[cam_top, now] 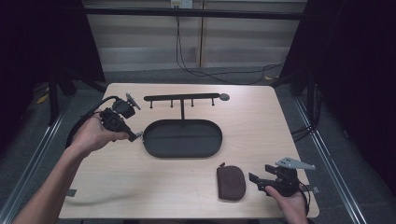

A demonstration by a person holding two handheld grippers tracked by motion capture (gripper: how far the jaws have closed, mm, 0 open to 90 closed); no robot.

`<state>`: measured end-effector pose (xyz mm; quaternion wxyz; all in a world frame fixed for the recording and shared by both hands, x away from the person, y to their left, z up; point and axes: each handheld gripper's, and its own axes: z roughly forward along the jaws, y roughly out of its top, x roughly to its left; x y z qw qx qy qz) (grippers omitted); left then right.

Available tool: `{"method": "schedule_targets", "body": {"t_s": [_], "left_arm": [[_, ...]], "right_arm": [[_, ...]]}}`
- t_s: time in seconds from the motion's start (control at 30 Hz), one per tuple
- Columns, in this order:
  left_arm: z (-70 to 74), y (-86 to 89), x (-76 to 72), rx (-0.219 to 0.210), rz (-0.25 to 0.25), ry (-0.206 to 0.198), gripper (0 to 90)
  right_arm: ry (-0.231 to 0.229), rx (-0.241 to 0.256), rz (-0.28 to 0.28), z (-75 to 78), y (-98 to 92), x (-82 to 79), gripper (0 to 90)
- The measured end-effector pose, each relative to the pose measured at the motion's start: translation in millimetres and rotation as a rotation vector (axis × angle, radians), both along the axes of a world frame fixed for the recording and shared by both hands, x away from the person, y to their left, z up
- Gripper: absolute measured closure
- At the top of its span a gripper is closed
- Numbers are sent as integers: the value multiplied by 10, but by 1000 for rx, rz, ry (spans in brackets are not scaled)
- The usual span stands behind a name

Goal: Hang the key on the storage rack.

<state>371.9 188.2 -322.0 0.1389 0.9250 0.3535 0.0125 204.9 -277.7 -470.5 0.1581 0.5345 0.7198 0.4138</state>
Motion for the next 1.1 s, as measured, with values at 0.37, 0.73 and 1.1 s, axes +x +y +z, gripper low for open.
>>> {"method": "schedule_targets", "body": {"t_s": [0.37, 0.73, 1.1], "left_arm": [[114, -10, 77, 2, 6, -16, 856], [311, -83, 184, -1, 22, -29, 856], [376, -187, 336, 22, 33, -29, 856]], "right_arm": [[-1, -5, 1, 0, 4, 1, 205], [0, -3, 2, -2, 3, 2, 204], [1, 2, -3, 0, -3, -3, 204]]}}
